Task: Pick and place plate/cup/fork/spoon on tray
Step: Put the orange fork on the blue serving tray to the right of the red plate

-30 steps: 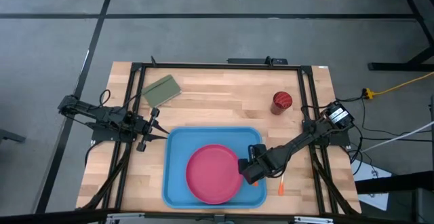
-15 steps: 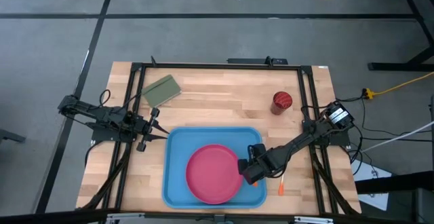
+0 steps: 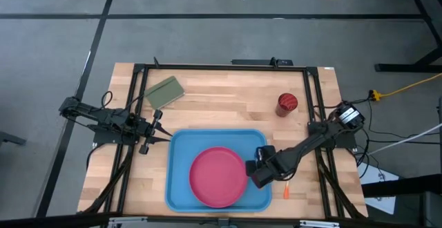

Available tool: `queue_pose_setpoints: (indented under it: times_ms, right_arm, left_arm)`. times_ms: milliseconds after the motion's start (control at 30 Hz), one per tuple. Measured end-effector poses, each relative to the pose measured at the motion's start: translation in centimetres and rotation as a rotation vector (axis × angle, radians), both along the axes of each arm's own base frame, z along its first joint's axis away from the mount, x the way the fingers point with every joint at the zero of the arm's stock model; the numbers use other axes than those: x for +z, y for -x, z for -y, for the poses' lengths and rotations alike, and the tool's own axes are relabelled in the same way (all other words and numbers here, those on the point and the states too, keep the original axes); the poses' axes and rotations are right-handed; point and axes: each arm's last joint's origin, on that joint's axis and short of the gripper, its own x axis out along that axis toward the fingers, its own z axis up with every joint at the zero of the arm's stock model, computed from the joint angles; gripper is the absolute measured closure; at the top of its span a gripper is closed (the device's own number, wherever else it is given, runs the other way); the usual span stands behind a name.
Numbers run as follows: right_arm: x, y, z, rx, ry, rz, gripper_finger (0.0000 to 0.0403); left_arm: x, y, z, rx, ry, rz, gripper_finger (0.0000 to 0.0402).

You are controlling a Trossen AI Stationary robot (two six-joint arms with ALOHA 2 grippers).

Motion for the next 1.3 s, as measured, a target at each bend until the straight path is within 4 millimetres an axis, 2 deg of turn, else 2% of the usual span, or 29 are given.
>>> queue_pose_setpoints:
  times_ms: [167, 300, 433, 533, 633, 767, 967, 1067, 1300]
  right_arm:
    - [1.4, 1.2, -0.2, -0.004, 0.002, -0.010, 0.0323]
    - [3.4, 3.4, 0.2, -0.149, 0.060, -0.099, 0.0323]
    - [5.7, 5.0, -1.0, -0.268, 0.104, -0.136, 0.0323]
    - [6.0, 5.7, -2.4, -0.319, 0.114, -0.141, 0.0323]
    - [5.4, 6.4, -3.3, -0.393, 0.111, -0.193, 0.0323]
    - [3.6, 6.7, -4.0, -0.481, 0.109, -0.267, 0.0323]
    - [1.7, 6.3, -4.3, -0.487, 0.118, -0.282, 0.0323]
    - [0.5, 6.5, -4.3, -0.497, 0.131, -0.344, 0.0323]
    - [-1.6, 6.6, -4.2, -0.490, 0.115, -0.338, 0.0323]
  left_arm:
    - [0.0, 0.0, 0.0, 0.000, 0.000, -0.001, 0.0318]
    - [0.0, 0.0, 0.0, 0.000, 0.000, 0.000, 0.0318]
    - [0.0, 0.0, 0.0, 0.000, 0.000, 0.000, 0.0318]
    - [0.0, 0.0, 0.0, 0.000, 0.000, 0.000, 0.0318]
    - [0.0, 0.0, 0.0, 0.000, 0.000, 0.000, 0.0318]
    - [0.0, 0.0, 0.0, 0.000, 0.000, 0.000, 0.0318]
    - [0.0, 0.0, 0.0, 0.000, 0.000, 0.000, 0.0318]
    - [0.0, 0.0, 0.0, 0.000, 0.000, 0.000, 0.0318]
    - [0.0, 0.0, 0.0, 0.000, 0.000, 0.000, 0.0318]
